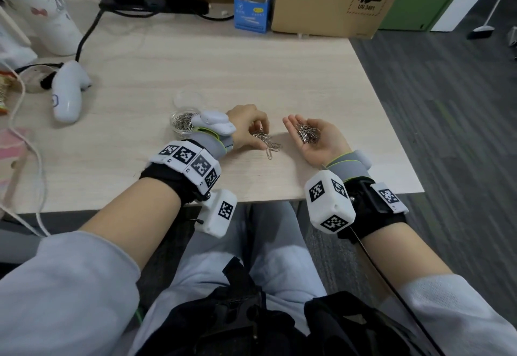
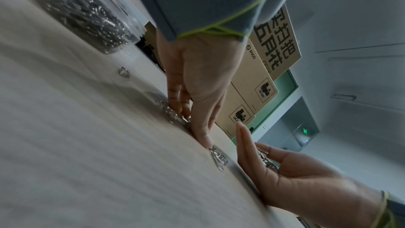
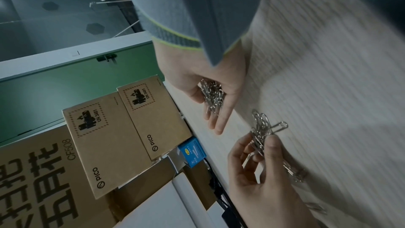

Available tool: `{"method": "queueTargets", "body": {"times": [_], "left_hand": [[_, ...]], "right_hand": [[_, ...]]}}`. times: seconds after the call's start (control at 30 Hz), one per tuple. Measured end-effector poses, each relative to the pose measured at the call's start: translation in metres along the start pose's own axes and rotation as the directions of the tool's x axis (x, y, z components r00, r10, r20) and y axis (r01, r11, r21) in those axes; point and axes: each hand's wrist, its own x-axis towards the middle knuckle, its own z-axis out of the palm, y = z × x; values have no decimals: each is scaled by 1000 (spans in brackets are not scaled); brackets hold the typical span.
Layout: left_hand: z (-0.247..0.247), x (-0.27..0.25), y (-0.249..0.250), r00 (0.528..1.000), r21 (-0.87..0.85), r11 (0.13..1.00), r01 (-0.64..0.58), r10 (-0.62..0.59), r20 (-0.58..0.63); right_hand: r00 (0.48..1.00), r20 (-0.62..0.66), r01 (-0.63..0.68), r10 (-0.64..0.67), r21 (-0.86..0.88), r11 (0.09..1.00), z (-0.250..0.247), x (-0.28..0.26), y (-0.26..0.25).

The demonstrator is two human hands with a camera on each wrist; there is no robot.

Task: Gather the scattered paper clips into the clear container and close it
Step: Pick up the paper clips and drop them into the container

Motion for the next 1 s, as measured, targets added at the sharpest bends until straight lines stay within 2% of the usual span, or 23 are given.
{"method": "queueTargets", "body": {"times": [0.4,0.53,0.67,0.83,1.0], "left_hand": [[-2,16,18,999,157,988,3,-9,35],[-8,20,15,999,68,997,32,-35,42],[-22,20,8,998,-81,995,61,-63,-22],[-44,21,11,1000,-314,949,-16,12,-15],[-51,21,16,997,-246,966,-73,62,-54]], "right_hand": [[1000,4,-19,19,27,999,2,2,-2],[1000,-7,-26,27,26,999,5,5,-2],[998,-29,-49,47,-41,998,10,7,-1],[997,0,-74,75,-148,986,26,14,11],[982,104,-129,159,-252,959,43,19,29]]}}
